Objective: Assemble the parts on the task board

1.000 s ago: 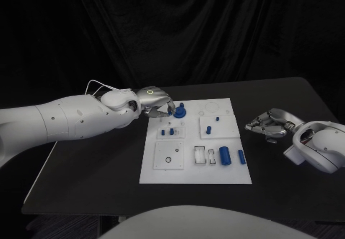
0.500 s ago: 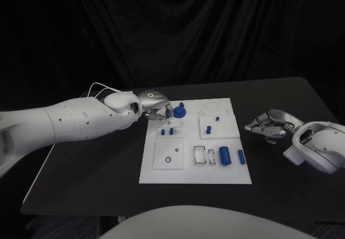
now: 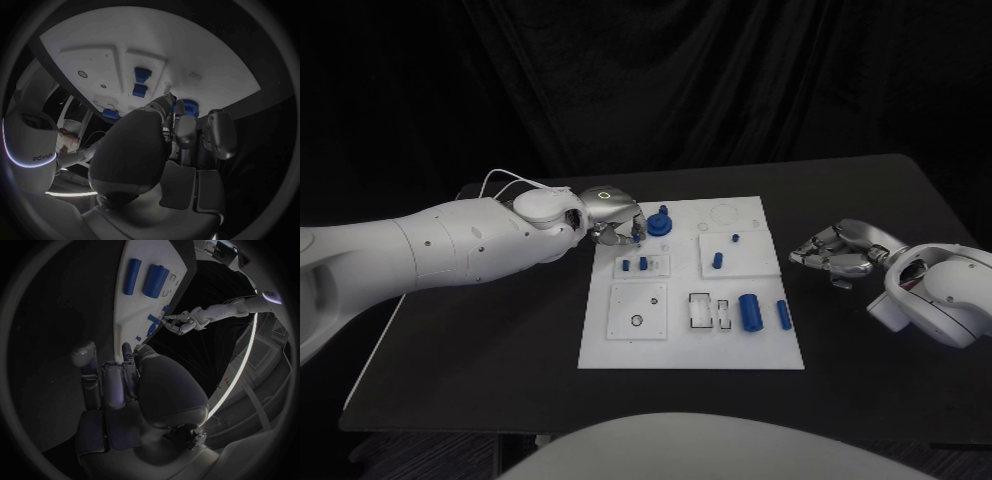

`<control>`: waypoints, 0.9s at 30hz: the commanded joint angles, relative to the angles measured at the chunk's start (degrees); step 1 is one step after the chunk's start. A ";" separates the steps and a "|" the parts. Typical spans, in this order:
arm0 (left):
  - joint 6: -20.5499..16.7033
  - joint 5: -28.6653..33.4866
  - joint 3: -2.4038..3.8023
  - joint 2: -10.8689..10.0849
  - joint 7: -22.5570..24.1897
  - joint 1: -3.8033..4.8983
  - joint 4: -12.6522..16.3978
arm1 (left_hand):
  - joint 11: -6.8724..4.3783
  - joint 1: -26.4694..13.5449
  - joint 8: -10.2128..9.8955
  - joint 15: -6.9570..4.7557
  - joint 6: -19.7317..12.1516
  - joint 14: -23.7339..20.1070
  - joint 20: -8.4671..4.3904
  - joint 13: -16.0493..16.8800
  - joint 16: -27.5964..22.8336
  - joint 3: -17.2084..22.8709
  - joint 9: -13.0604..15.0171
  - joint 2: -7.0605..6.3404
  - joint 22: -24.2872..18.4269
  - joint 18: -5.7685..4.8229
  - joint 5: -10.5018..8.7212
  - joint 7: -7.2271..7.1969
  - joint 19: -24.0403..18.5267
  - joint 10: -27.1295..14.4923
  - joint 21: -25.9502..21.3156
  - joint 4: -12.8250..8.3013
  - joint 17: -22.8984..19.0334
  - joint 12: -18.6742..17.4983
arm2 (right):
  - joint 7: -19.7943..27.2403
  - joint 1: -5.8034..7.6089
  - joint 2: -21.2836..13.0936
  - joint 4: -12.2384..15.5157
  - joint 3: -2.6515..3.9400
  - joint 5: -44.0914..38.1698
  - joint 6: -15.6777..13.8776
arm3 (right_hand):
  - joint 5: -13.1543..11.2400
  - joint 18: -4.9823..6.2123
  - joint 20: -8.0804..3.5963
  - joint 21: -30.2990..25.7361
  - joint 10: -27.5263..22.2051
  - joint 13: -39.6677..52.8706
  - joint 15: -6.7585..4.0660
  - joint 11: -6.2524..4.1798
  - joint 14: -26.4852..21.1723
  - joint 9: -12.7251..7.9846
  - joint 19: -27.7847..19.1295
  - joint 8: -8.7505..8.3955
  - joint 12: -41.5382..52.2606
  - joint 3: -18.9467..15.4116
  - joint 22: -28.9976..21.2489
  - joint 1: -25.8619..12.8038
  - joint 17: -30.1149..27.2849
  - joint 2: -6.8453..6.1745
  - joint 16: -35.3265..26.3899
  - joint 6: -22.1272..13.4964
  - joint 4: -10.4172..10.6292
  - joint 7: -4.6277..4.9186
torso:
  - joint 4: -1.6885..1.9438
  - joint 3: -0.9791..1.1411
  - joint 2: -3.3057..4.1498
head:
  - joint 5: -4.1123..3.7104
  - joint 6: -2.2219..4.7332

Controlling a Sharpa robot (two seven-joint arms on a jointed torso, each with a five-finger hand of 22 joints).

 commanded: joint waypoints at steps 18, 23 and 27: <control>1.29 0.03 0.04 0.67 0.28 -0.42 -0.33 | -0.02 -0.79 0.06 0.15 0.21 -0.03 -0.02 -0.11 -0.59 0.33 -0.08 0.13 9.44 -0.48 -0.42 -0.01 0.17 0.59 -0.46 0.29 -1.04 -0.48 | -0.65 -0.17 -0.22 0.26 0.04 -0.09 0.50 | 0.09 1.00 -0.04 -0.72 -0.71 -2.08 -0.24 0.11 -0.26 -0.06 -0.75 -0.24 -0.59 0.45 5.35 0.57 5.73 -0.08 -0.73 0.24 0.11 -0.08 | 0.04 0.03 -0.02 | -0.09 0.01; 1.42 0.03 0.04 0.81 0.34 -0.55 -0.39 | -0.03 -0.81 0.05 0.16 0.21 -0.10 -0.02 -0.12 -0.68 0.34 -0.09 0.14 9.42 -0.47 -0.43 -0.01 0.13 0.60 -0.54 0.31 -1.19 -0.50 | -0.65 -0.17 -0.18 0.22 0.04 -0.09 0.51 | 0.08 1.03 -0.04 -0.91 -0.83 -2.22 -0.24 0.11 -0.34 -0.06 -0.82 -0.24 -0.68 0.50 5.30 0.59 5.62 -0.09 -0.86 0.24 0.11 -0.08 | 0.03 0.05 -0.03 | -0.03 0.01; 1.41 0.03 0.04 0.81 0.39 -0.70 -0.29 | -0.02 -0.87 0.03 0.17 0.19 -0.11 -0.01 -0.13 -0.71 0.35 -0.11 0.18 9.43 -0.48 -0.42 -0.02 0.12 0.65 -0.53 0.35 -1.19 -0.52 | -0.68 -0.17 -0.17 0.20 0.04 -0.09 0.55 | 0.08 1.03 -0.04 -0.91 -0.83 -2.22 -0.24 0.11 -0.34 -0.06 -0.82 -0.24 -0.68 0.50 5.30 0.59 5.62 -0.09 -0.86 0.24 0.11 -0.08 | 0.02 0.05 -0.01 | -0.10 0.01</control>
